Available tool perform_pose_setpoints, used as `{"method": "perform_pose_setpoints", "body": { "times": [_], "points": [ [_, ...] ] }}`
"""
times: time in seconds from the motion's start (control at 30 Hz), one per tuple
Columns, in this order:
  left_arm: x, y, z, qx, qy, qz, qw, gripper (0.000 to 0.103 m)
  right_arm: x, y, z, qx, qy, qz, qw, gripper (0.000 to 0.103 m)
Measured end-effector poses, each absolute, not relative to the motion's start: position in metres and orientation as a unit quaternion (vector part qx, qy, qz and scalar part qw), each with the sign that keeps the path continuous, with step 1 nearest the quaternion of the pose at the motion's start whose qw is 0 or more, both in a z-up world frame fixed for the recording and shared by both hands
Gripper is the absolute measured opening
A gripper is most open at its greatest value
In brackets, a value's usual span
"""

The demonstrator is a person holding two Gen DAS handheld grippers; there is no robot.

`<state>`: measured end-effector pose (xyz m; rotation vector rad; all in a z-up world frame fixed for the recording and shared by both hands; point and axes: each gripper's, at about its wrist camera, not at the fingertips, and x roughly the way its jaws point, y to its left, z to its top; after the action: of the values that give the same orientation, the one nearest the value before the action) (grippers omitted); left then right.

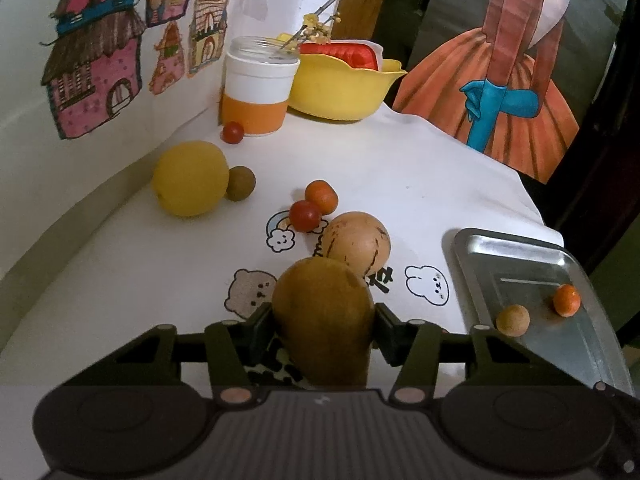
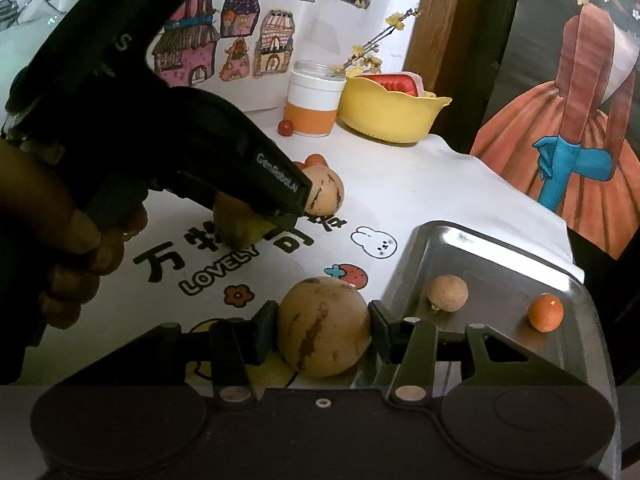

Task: Organize fruits
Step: 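Grasp the brown pear with left tool while right tool grasps the speckled tan fruit, then carry the pear over the tray with left tool while right tool carries the speckled fruit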

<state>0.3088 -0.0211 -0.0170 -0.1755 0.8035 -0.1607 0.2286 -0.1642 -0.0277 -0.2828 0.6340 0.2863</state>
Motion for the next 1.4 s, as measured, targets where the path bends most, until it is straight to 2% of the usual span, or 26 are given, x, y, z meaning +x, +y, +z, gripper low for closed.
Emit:
{"method": "perform_pose_setpoints", "body": {
  "times": [0.53,1.4],
  "points": [
    [0.272,-0.02,-0.008,-0.098,0.391,-0.077,0.912,0.057,0.197,-0.171,-0.011,-0.122,0.296,0.153,0.935,0.05],
    [0.26,-0.092,0.013,-0.083,0.384,-0.148,0.908,0.057,0.186,-0.242,0.002,-0.071,0.285,0.06,0.954,0.05]
  ]
}}
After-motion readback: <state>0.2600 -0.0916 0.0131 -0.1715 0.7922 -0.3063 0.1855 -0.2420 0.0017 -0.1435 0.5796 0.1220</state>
